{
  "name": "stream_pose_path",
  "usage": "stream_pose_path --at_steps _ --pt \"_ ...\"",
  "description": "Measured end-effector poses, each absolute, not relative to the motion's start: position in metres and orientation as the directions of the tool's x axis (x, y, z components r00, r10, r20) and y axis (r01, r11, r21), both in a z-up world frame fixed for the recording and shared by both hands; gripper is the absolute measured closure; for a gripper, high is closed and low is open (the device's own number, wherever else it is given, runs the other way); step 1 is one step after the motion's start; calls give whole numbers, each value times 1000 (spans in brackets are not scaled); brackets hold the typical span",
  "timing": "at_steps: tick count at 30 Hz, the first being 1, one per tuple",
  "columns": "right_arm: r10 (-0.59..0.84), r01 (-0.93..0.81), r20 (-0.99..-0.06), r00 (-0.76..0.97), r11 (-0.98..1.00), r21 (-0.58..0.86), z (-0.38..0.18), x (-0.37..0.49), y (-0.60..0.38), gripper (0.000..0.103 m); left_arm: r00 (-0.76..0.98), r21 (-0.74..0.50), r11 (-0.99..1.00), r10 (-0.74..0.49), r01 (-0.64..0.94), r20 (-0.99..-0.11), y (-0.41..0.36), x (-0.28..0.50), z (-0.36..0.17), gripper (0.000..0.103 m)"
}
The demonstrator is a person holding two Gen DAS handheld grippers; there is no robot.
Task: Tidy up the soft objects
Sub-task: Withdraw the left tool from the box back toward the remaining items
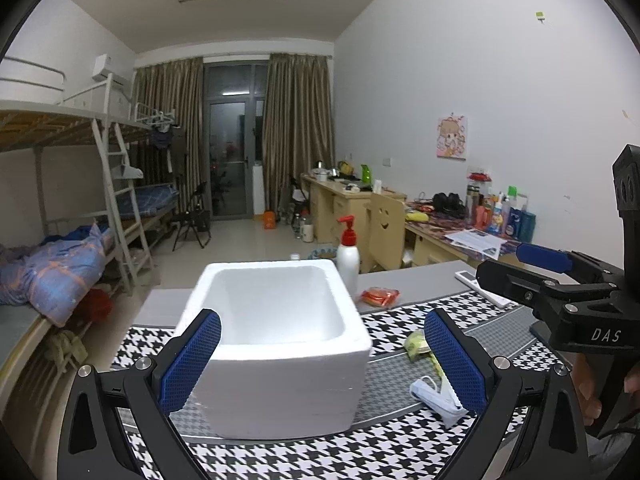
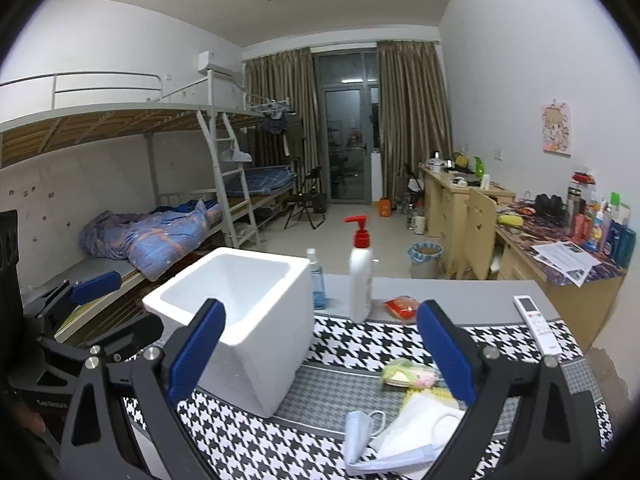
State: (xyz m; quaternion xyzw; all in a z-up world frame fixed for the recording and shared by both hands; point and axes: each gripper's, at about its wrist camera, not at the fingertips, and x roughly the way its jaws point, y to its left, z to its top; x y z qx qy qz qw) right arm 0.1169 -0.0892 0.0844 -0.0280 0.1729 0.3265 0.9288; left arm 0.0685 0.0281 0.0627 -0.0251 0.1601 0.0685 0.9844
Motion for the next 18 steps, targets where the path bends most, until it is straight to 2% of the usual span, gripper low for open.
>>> stream_pose_path --at_steps 18 --pt "516 -532 -358 778 844 61 76 127 -128 5 938 -30 998 46 -61 -344 0 84 54 1"
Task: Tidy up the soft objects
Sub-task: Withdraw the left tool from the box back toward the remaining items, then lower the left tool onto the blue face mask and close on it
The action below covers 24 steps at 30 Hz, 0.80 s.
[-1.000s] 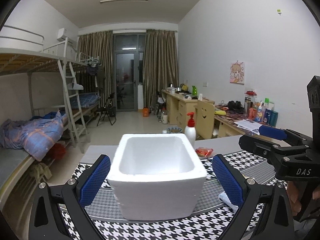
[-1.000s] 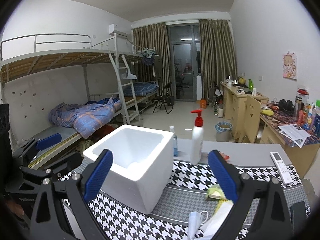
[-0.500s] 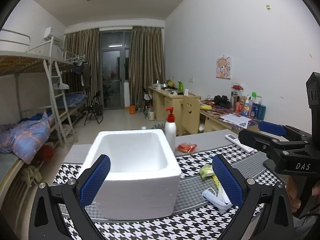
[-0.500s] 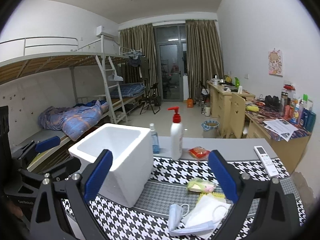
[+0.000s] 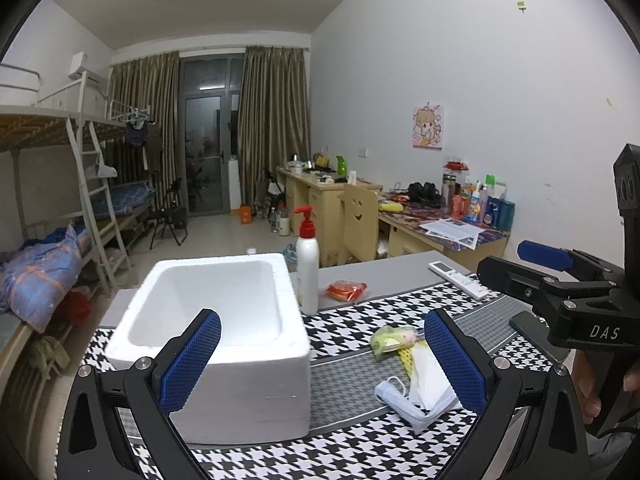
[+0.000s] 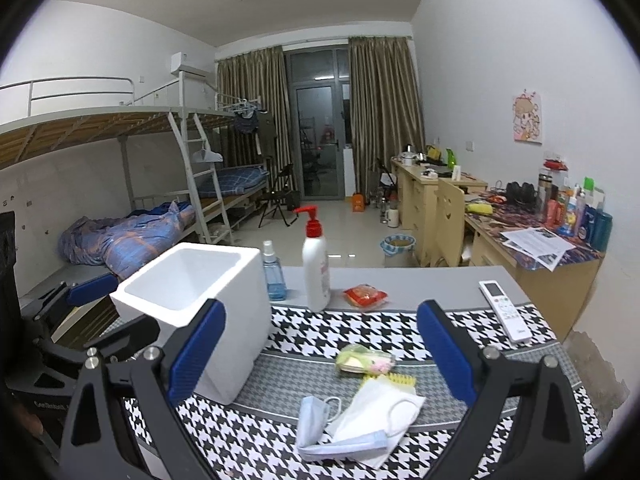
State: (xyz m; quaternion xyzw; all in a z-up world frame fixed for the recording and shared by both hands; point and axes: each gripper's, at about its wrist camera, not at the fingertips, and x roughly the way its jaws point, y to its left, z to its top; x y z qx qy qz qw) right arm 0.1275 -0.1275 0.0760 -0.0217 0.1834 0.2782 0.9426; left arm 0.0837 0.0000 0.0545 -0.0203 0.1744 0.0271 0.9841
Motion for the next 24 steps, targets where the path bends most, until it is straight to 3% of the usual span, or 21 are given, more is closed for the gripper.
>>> stream_pose_path --at_steps 24 --pt "435 -458 -392 810 888 39 43 140 -165 5 939 -56 997 23 -45 -342 -29 90 30 1"
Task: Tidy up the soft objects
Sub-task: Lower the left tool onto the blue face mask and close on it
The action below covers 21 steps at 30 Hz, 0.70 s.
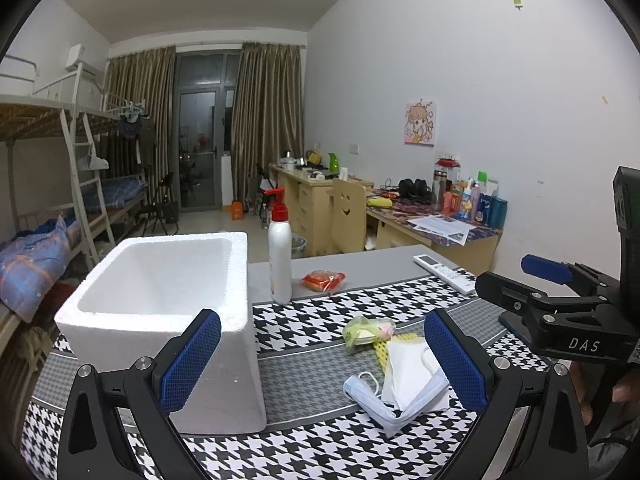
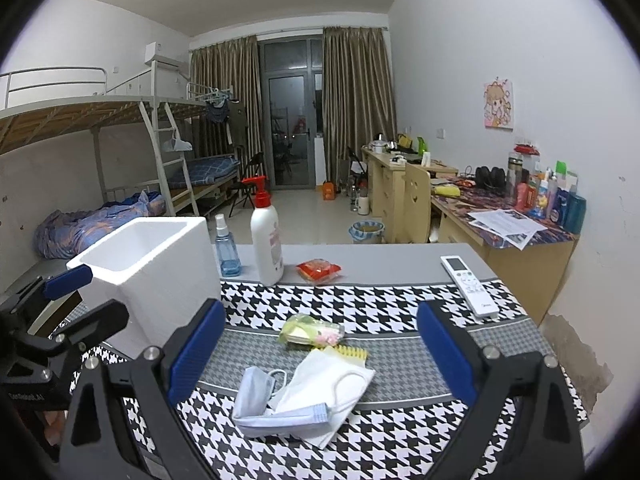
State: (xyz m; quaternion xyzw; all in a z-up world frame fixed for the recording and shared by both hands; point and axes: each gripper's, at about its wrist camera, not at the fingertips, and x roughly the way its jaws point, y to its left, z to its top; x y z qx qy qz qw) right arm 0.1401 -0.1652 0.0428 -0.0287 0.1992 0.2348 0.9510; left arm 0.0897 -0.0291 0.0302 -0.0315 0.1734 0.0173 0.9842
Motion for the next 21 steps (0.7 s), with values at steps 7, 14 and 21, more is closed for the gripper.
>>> stream_pose_path --at_steps 7,14,21 --pt "424 -448 -412 806 893 44 34 145 -172 5 924 -65 997 21 -49 -381 -36 98 15 1" --pt "427 -452 -439 791 890 51 19 151 -178 5 914 -74 996 20 -55 -406 -40 103 0 1" --pt "423 -451 -481 768 890 62 4 162 -180 5 907 -69 996 18 -52 -421 -45 107 -13 1"
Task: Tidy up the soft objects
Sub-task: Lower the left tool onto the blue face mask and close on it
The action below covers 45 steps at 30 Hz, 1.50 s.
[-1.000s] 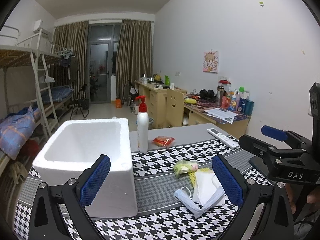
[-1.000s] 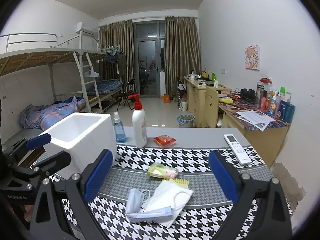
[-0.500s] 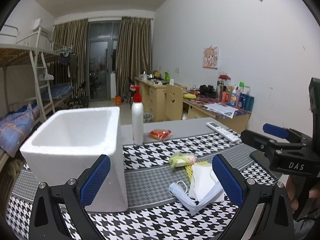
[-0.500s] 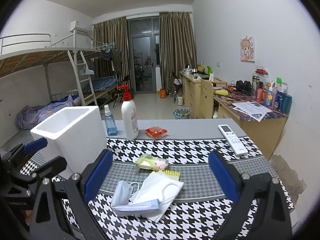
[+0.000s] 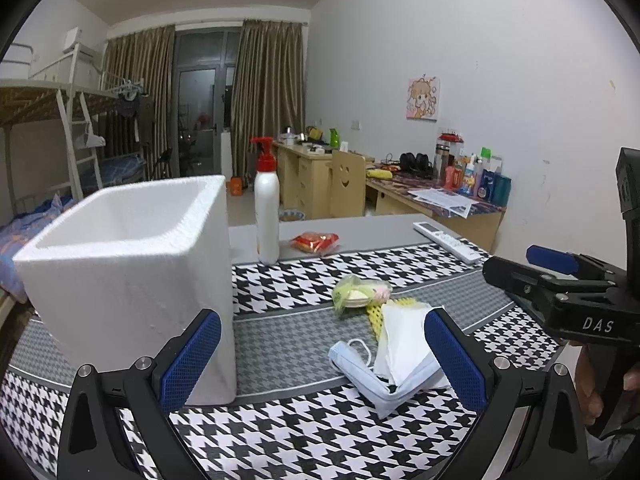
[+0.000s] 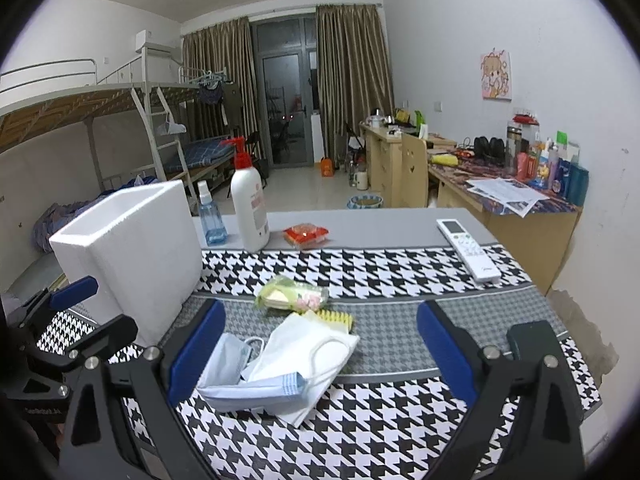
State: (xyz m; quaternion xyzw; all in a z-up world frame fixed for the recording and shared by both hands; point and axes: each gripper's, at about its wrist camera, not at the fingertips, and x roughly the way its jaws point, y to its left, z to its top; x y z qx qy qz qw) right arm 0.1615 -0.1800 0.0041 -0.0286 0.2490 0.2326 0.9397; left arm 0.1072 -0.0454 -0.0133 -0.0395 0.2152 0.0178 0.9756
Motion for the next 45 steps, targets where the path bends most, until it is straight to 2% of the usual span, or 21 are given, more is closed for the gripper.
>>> stream_pose_path --at_steps 32,36,41,43,45 --pt "431 -498 -591 681 865 57 -15 214 -182 5 778 -85 993 12 -84 -628 -68 157 -65 2" --pt "442 -514 -599 668 856 58 -17 218 -180 5 751 -97 992 0 -86 -660 -69 163 -71 9" --pt "449 -531 -611 652 846 54 -18 223 -175 5 721 -113 990 -16 -86 -693 -71 166 -79 26" --pt "460 -545 -612 643 836 56 -18 226 -173 5 709 -117 989 -20 -89 -705 -72 166 -81 37" --pt "471 -560 -616 632 826 57 -17 229 -168 5 702 -119 989 -24 -86 -711 -72 166 -83 41"
